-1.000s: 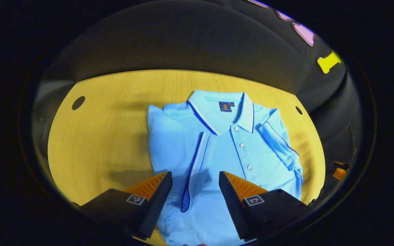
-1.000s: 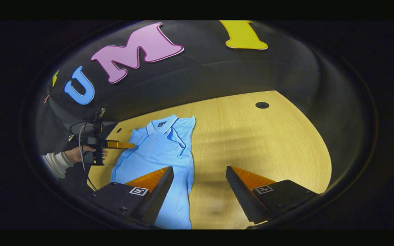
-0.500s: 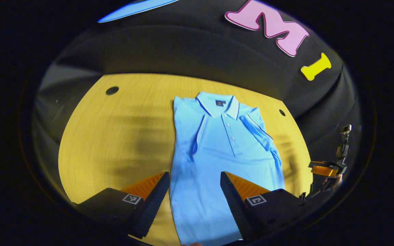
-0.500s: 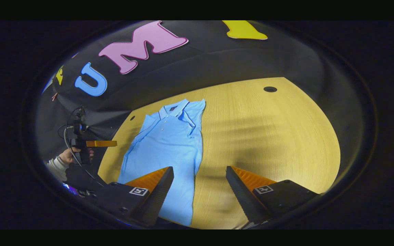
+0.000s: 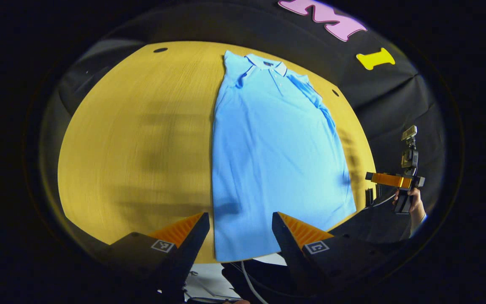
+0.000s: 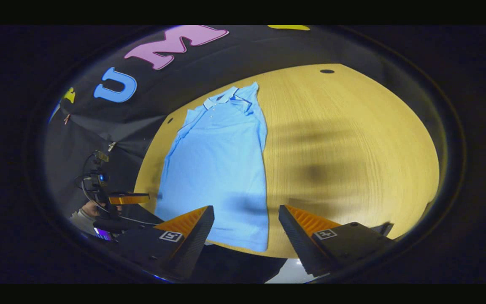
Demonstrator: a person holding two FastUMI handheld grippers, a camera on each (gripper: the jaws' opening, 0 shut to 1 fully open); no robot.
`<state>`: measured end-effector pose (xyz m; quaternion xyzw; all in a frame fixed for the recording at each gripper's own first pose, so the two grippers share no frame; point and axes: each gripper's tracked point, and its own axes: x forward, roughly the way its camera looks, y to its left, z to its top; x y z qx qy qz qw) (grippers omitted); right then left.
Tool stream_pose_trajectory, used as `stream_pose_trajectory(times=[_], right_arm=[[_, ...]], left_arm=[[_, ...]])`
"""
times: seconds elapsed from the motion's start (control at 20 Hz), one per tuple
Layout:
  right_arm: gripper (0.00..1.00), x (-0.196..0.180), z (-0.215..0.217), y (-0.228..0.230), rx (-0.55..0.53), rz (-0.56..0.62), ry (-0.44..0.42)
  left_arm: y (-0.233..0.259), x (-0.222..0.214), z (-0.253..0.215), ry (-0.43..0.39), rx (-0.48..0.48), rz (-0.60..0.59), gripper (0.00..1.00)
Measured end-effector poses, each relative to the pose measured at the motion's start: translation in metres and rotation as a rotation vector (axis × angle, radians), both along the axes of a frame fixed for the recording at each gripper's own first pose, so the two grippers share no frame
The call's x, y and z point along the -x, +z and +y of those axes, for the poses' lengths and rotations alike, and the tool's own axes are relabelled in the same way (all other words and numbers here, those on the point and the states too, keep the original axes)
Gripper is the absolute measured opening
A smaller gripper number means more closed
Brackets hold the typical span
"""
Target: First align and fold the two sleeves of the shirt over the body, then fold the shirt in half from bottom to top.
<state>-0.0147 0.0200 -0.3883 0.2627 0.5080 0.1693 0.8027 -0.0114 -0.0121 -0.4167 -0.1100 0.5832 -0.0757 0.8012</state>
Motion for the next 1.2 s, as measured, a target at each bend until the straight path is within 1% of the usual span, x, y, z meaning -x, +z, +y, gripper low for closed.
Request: stream_pose_trajectory(times=[0.15, 0.2, 0.3, 0.35, 0.4, 0.45, 0.6, 0.65, 0.75, 0.8, 0.85, 0.9, 0.95, 1.0, 1.1, 1.15, 1.2], right_arm=[[0.96, 0.032, 0.014, -0.009, -0.086, 0.089, -0.014], [0.96, 0.042, 0.015, -0.015, -0.099, 0.115, -0.009], [0.96, 0.058, 0.014, -0.028, -0.099, 0.160, 0.000], [0.96, 0.066, 0.011, -0.033, -0.101, 0.177, 0.008], [0.87, 0.065, 0.015, -0.033, -0.130, 0.191, 0.006], [0.92, 0.066, 0.022, -0.032, -0.164, 0.202, -0.002], [0.91, 0.057, 0.037, -0.029, -0.260, 0.263, -0.024], [0.91, 0.049, 0.046, -0.030, -0.300, 0.290, -0.038], [0.90, 0.041, 0.056, -0.031, -0.341, 0.308, -0.061], [0.85, 0.037, 0.058, -0.031, -0.357, 0.317, -0.074], [0.82, 0.034, 0.062, -0.031, -0.373, 0.326, -0.084], [0.81, 0.032, 0.065, -0.033, -0.374, 0.333, -0.094], [0.75, 0.027, 0.070, -0.037, -0.378, 0.340, -0.103], [0.63, 0.025, 0.075, -0.036, -0.403, 0.354, -0.110], [0.62, 0.024, 0.077, -0.036, -0.427, 0.380, -0.130], [0.66, 0.024, 0.078, -0.035, -0.430, 0.387, -0.136], [0.62, 0.024, 0.078, -0.036, -0.428, 0.394, -0.140]], left_arm=[[-0.020, 0.022, 0.000, 0.010, 0.026, 0.057, 0.96], [-0.023, 0.028, 0.000, 0.004, 0.031, 0.073, 0.96], [-0.023, 0.027, -0.005, -0.010, 0.066, 0.057, 0.95], [-0.023, 0.026, -0.009, -0.011, 0.095, 0.068, 0.93], [-0.020, 0.026, -0.012, 0.000, 0.133, 0.083, 0.93], [-0.022, 0.025, -0.012, 0.017, 0.155, 0.090, 0.93], [-0.023, 0.022, -0.023, 0.064, 0.252, 0.117, 0.92], [-0.023, 0.019, -0.027, 0.076, 0.269, 0.130, 0.90], [-0.023, 0.018, -0.031, 0.071, 0.278, 0.133, 0.88], [-0.024, 0.016, -0.034, 0.059, 0.269, 0.132, 0.87], [-0.025, 0.017, -0.036, 0.044, 0.260, 0.133, 0.86], [-0.024, 0.017, -0.039, 0.027, 0.257, 0.129, 0.86], [-0.025, 0.015, -0.041, 0.008, 0.252, 0.121, 0.86], [-0.026, 0.011, -0.047, 0.005, 0.263, 0.117, 0.80], [-0.027, 0.004, -0.049, 0.039, 0.281, 0.120, 0.77], [-0.027, 0.002, -0.050, 0.055, 0.291, 0.121, 0.76], [-0.026, 0.001, -0.051, 0.070, 0.301, 0.122, 0.76]])
